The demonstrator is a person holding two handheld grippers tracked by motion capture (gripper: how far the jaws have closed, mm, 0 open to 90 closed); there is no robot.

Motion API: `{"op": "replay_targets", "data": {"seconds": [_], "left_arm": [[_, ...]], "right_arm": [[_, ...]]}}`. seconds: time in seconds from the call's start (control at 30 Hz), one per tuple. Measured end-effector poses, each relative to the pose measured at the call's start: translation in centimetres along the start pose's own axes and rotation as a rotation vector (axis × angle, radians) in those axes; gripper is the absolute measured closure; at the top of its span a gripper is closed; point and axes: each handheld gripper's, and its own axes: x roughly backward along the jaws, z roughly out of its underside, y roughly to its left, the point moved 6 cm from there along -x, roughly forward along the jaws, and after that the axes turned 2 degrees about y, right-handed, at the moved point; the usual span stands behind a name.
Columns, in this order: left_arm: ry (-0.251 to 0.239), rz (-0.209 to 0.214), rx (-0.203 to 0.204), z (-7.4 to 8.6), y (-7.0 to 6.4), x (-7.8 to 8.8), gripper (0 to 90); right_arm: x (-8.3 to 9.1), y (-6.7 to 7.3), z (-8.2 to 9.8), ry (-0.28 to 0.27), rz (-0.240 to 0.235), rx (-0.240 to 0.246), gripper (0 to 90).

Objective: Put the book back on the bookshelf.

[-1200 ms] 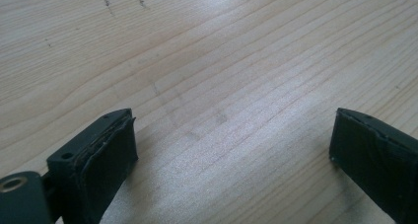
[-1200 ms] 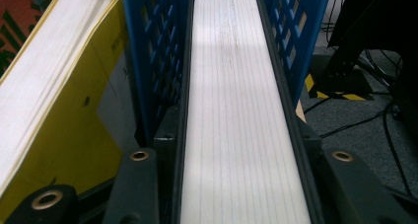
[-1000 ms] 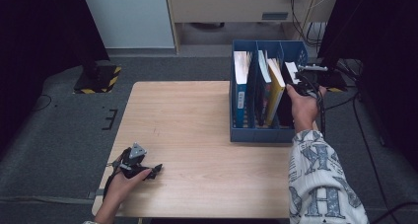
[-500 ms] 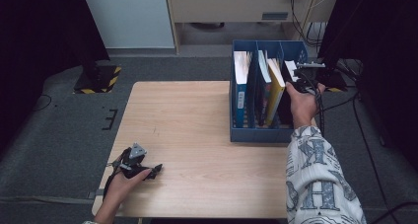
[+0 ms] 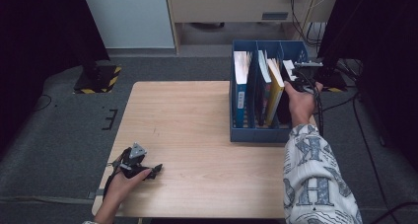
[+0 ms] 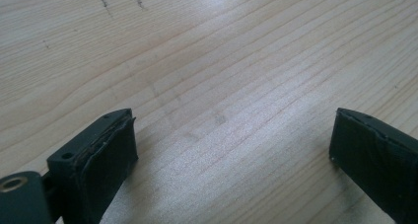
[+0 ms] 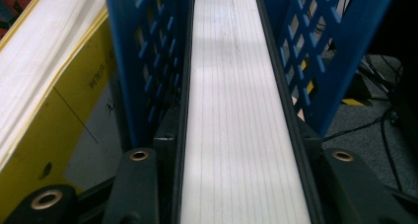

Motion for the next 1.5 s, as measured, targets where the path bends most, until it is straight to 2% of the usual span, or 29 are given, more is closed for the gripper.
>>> {"op": "replay_targets", "data": {"seconds": [0.2,0.67,1.03,1.3,1.5], "left_arm": [[0.0,0.0,-0.001,0.0,0.0,0.0,3.3],[0.0,0.001,-0.002,0.0,0.0,0.0,3.3],[-0.004,0.002,-0.001,-0.1,-0.1,-0.1,3.4],[-0.007,0.001,0.005,-0.1,-0.1,-0.1,3.4],[-0.007,0.001,0.006,-0.1,-0.1,-0.1,3.4]], "right_arm": [[0.0,-0.2,0.0,0.003,0.001,-0.023,53.2],[0.3,-0.1,-0.1,-0.009,-0.004,-0.016,49.3],[2.8,-0.3,-0.7,-0.047,-0.026,-0.019,44.3],[4.0,-0.6,0.2,-0.055,-0.047,-0.027,38.9],[4.9,-0.4,0.1,-0.074,-0.061,-0.022,35.6]]}}
